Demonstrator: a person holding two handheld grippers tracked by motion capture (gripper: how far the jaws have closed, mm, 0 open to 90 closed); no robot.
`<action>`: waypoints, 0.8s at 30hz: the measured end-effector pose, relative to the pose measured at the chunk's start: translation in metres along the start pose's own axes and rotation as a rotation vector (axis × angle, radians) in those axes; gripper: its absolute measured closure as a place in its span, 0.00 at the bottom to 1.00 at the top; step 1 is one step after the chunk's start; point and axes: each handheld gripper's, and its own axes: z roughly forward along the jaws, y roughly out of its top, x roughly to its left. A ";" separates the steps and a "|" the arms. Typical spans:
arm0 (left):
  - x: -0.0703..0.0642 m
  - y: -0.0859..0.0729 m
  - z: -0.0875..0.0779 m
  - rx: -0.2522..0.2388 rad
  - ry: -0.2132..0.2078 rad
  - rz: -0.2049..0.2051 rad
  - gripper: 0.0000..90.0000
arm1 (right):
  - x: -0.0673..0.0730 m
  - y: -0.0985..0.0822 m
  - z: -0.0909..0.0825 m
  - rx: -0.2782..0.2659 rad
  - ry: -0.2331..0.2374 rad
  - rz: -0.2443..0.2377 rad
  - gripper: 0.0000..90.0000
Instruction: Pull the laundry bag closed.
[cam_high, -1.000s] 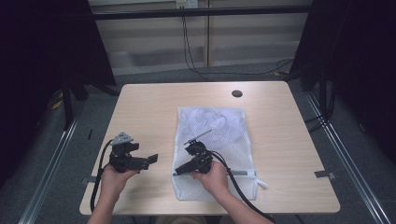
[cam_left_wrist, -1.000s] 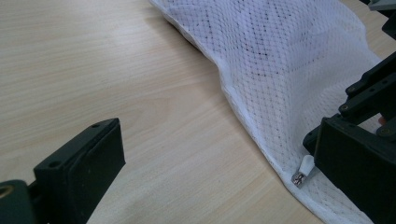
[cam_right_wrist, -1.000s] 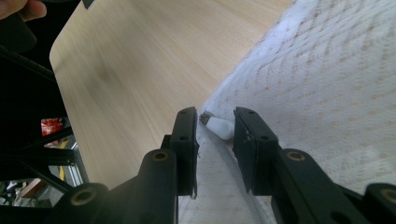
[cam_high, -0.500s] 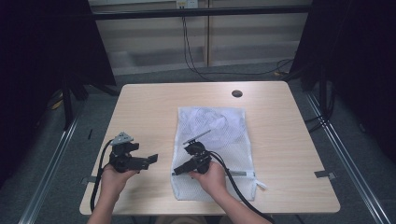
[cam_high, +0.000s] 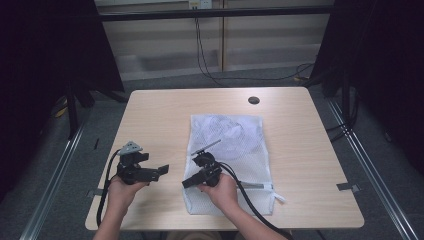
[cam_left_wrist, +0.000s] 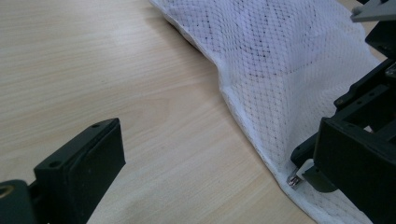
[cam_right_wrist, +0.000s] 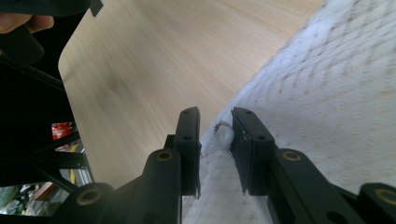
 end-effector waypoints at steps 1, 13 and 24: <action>0.000 0.000 0.000 0.000 -0.001 0.000 0.02 | 0.000 0.000 0.000 0.000 0.000 0.000 0.81; 0.000 0.000 -0.001 0.001 -0.002 -0.003 0.02 | -0.004 0.002 0.006 0.026 -0.032 0.008 0.92; -0.005 -0.002 0.005 0.058 -0.070 0.002 0.03 | -0.005 0.003 -0.010 -0.026 -0.019 0.010 0.96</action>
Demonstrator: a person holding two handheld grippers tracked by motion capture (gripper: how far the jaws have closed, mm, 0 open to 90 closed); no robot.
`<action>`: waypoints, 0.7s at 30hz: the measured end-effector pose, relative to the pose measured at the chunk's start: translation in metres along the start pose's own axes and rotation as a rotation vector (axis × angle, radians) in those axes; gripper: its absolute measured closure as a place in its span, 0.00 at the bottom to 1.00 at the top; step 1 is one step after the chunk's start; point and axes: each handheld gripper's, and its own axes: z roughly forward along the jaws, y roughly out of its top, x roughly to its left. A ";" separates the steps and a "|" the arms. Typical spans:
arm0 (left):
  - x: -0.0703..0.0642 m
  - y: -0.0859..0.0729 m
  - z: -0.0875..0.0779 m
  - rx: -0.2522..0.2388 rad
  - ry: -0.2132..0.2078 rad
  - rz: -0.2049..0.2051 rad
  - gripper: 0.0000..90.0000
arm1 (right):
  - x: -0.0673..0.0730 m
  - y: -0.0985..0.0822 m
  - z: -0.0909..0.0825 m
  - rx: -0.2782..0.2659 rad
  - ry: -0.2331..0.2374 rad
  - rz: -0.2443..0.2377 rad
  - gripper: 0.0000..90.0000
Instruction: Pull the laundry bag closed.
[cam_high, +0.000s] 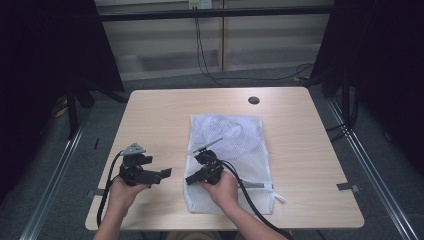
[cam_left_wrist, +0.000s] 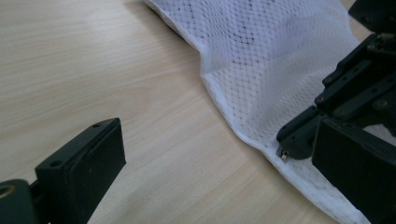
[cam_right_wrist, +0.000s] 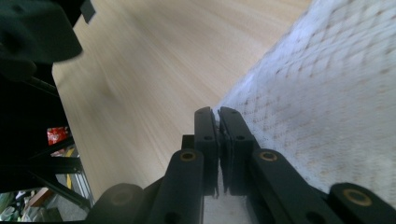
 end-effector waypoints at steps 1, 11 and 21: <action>0.000 0.000 0.000 0.001 -0.006 -0.004 0.03 | -0.001 0.000 -0.002 -0.006 0.008 0.005 0.96; -0.008 0.001 0.007 0.021 -0.111 -0.026 0.03 | -0.004 -0.001 -0.024 -0.064 0.028 0.016 0.96; -0.014 0.001 0.014 0.056 -0.205 -0.055 0.06 | -0.006 -0.003 -0.033 -0.091 0.037 0.001 0.97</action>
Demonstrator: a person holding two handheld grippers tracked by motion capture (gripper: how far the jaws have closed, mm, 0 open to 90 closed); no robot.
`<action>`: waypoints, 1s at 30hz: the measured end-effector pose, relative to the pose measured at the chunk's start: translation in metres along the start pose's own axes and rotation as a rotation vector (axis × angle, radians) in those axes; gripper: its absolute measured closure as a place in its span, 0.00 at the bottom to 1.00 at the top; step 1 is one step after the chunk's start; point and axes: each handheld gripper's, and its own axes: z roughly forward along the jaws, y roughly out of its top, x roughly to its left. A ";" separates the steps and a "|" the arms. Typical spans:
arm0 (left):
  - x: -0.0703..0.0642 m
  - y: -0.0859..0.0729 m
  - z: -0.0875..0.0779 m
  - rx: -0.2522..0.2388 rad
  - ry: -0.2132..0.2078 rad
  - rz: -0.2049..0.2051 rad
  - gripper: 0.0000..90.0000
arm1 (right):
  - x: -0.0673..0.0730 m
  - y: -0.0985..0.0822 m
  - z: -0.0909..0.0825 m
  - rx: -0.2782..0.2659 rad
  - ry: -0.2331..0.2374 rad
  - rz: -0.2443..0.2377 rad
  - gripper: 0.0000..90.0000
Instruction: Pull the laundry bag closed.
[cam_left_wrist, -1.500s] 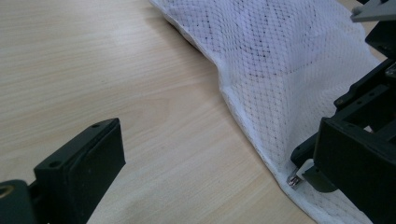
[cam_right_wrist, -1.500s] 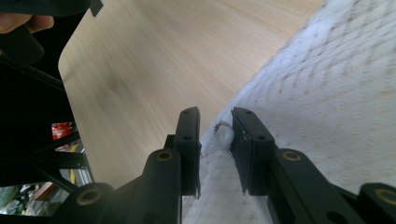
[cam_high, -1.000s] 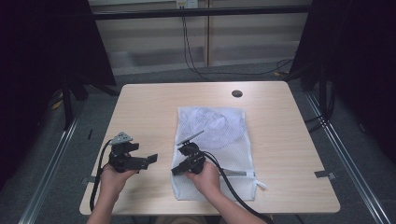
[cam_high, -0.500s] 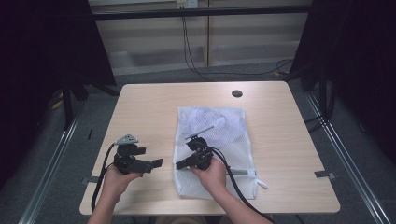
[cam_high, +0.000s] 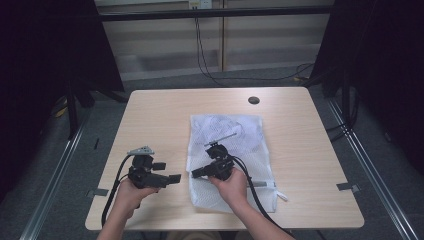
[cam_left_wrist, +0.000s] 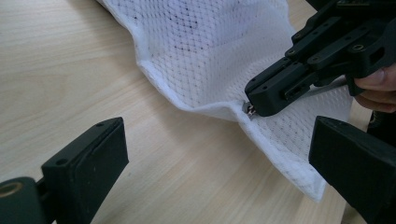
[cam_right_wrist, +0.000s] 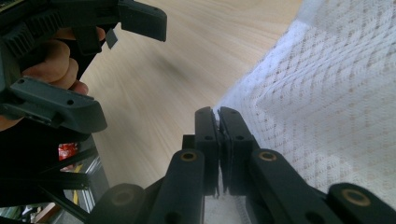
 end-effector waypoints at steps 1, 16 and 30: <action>0.000 0.000 0.001 -0.001 -0.006 -0.003 0.07 | 0.001 0.000 -0.001 0.003 -0.004 0.002 0.97; -0.008 -0.003 0.024 0.090 -0.133 -0.040 0.30 | 0.002 -0.001 -0.005 -0.020 0.008 -0.017 0.97; -0.014 -0.001 0.036 0.102 -0.163 -0.064 0.45 | 0.005 -0.001 -0.009 -0.031 0.022 -0.025 0.97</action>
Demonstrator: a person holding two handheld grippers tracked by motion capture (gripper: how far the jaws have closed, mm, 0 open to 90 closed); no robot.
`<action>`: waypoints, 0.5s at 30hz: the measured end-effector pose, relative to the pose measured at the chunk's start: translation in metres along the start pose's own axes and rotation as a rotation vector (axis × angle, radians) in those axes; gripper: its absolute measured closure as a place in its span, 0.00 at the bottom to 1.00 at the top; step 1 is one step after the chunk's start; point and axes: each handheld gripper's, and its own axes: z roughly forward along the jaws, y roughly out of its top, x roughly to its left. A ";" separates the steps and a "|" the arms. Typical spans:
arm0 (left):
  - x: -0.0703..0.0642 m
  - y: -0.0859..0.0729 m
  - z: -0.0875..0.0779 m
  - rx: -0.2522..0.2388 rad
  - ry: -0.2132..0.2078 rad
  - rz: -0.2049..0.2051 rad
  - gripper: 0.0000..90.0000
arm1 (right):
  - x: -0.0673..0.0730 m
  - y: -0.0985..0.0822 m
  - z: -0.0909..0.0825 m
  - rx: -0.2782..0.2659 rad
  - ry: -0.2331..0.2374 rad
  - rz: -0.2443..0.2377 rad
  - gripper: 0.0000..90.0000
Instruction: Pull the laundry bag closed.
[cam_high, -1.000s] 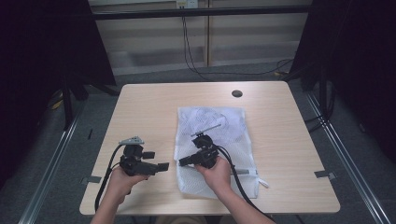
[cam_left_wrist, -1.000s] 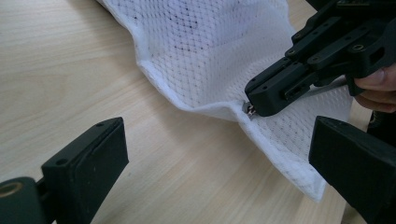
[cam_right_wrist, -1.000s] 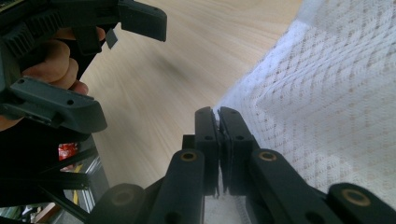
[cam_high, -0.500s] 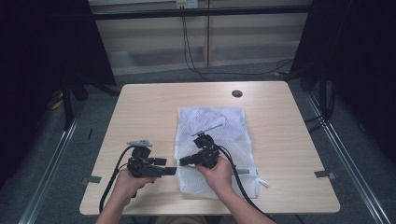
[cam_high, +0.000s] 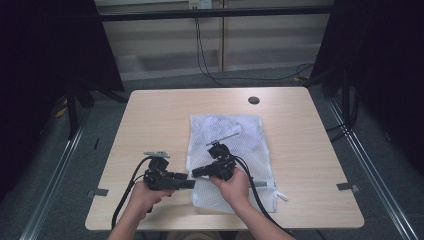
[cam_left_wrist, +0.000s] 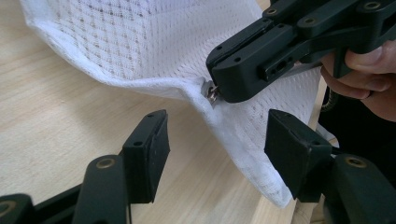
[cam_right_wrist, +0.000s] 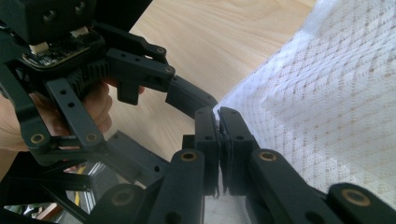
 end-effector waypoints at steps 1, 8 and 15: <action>0.000 0.000 0.000 0.011 -0.005 0.011 0.46 | 0.000 0.000 -0.001 0.000 -0.001 0.001 0.97; -0.003 0.002 0.007 0.014 -0.017 0.003 0.57 | 0.000 0.001 -0.004 -0.010 0.008 0.007 0.97; -0.003 0.002 0.010 0.011 -0.028 -0.008 0.66 | -0.001 0.002 -0.003 -0.003 0.016 0.005 0.96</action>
